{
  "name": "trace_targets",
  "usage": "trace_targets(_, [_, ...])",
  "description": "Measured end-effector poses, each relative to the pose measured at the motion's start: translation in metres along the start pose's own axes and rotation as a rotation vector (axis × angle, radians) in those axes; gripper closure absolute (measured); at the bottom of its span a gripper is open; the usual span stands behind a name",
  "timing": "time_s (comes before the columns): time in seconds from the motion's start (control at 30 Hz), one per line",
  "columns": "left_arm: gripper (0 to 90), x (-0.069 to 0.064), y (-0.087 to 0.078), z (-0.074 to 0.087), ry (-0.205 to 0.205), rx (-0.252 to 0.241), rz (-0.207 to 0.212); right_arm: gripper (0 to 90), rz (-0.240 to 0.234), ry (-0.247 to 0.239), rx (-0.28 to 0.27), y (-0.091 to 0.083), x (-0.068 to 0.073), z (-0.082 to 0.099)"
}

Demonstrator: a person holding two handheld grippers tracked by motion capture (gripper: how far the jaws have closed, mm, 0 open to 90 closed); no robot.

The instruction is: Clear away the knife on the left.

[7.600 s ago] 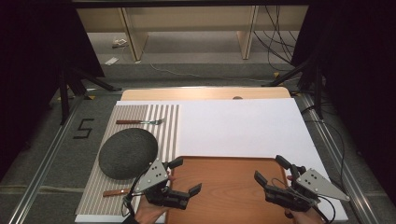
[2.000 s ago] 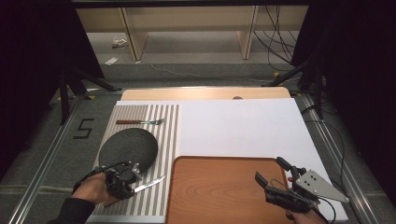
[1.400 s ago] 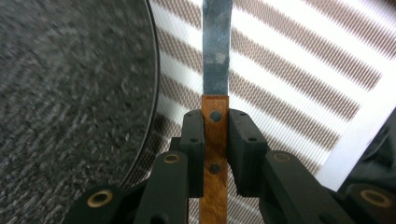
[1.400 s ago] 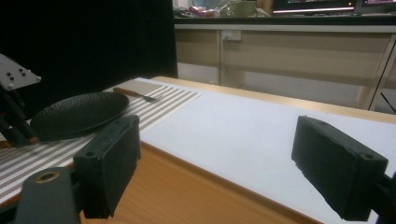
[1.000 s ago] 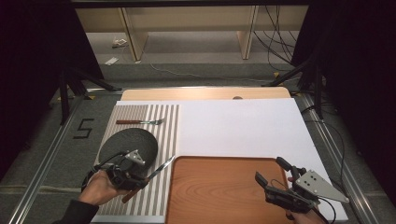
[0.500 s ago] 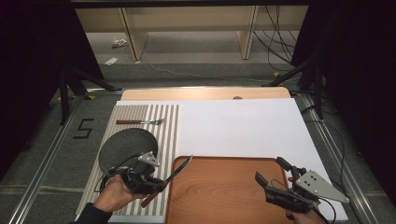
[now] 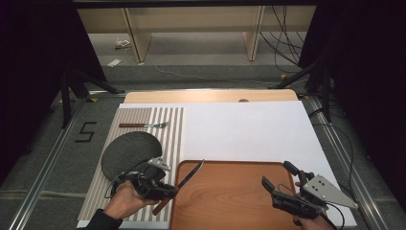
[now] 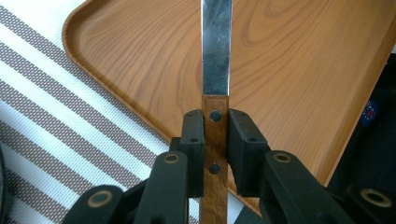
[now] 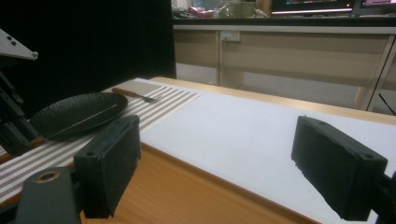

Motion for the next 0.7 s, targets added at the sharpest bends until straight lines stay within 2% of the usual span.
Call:
trace_targets(0.3, [77.0, -0.013, 0.011, -0.003, 0.009, 0.005, 0.043, 16.7, -0.001, 0.000, -0.002, 0.000, 0.000, 0.000])
trace_targets(0.4, [77.0, -0.017, 0.015, -0.003, 0.010, 0.024, 0.050, 16.6, 0.000, 0.000, -0.002, 0.001, 0.000, 0.000])
trace_targets(0.57, [77.0, -0.022, 0.025, -0.005, -0.014, 0.052, 0.062, 16.6, -0.002, 0.005, -0.005, 0.001, 0.000, 0.000])
trace_targets(0.7, [77.0, -0.026, 0.034, -0.009, -0.012, 0.077, 0.080, 16.6, 0.002, 0.005, -0.001, 0.001, -0.001, 0.001])
Point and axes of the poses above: each handheld gripper's, and its own axes: y roughly forward along the jaws, z roughly out of its underside, x roughly to its left, the point moved 8 cm from there along y, roughly forward along the jaws, and after that the axes turned 11 degrees about -y, right-handed, at the moved point
